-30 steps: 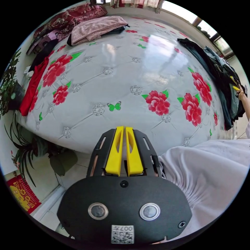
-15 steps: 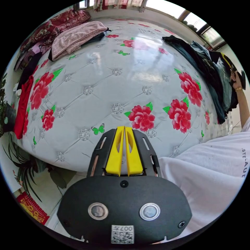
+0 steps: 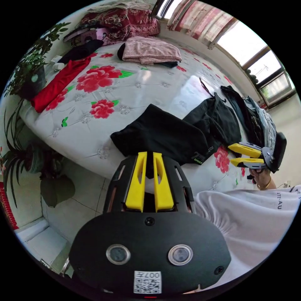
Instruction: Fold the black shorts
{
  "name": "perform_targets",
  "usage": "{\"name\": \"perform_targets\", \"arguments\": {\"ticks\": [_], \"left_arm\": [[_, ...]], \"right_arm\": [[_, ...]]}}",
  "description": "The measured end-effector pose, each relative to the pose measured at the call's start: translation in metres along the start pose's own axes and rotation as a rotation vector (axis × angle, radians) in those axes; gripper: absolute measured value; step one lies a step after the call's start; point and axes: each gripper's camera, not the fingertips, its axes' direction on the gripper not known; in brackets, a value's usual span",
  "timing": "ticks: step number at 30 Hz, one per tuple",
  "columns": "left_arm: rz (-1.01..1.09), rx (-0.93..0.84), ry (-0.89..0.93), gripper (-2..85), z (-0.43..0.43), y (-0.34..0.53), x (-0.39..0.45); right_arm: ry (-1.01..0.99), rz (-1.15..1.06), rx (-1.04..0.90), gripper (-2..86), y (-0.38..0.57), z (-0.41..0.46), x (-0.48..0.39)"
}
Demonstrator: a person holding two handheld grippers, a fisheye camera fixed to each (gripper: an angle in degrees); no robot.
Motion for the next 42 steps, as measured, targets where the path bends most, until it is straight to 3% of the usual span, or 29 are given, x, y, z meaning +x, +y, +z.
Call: {"name": "perform_targets", "arguments": {"ticks": [5, 9, 14, 19, 21, 25, 28, 32, 36, 38, 42], "left_arm": [[0.004, 0.055, -0.022, 5.3, -0.025, 0.018, -0.004], [0.056, 0.042, -0.018, 7.4, -0.023, 0.018, 0.01], [0.169, -0.067, -0.003, 8.0, 0.005, 0.002, 0.033], [0.296, -0.088, -0.203, 0.6, 0.009, 0.001, 0.059], [0.293, -0.061, -0.175, -0.4, -0.01, 0.006, 0.054], [0.24, 0.055, 0.044, -0.9, -0.062, 0.024, 0.033], [0.275, 0.164, 0.199, -1.0, -0.108, 0.035, 0.034], [0.342, 0.335, 0.262, -1.0, -0.167, 0.035, 0.043], [0.29, 0.454, 0.242, -0.9, -0.209, 0.028, 0.017], [0.261, 0.475, 0.124, -0.9, -0.213, 0.027, -0.002], [-0.033, 0.361, -0.067, -0.7, -0.194, 0.021, -0.08]], "right_arm": [[0.29, 0.567, 0.107, 12.0, 0.085, -0.045, 0.09], [0.24, 0.818, 0.187, 13.7, 0.14, -0.056, 0.13], [0.272, 0.533, 0.127, 14.8, 0.1, -0.036, 0.106], [0.357, 0.344, -0.129, 8.8, 0.058, 0.035, 0.08], [0.372, 0.389, -0.06, 2.3, 0.065, 0.021, 0.082], [0.382, 0.467, 0.128, 0.4, 0.094, -0.04, 0.085], [0.517, 0.445, 0.296, 0.0, 0.1, -0.121, 0.06], [0.85, 0.229, 0.553, -0.1, 0.059, -0.231, -0.01], [1.033, -0.075, 0.712, 0.3, -0.023, -0.254, -0.058], [0.989, -0.17, 0.676, 0.9, -0.073, -0.24, -0.058], [0.613, -0.154, 0.398, 4.4, -0.168, -0.185, -0.005]]}}
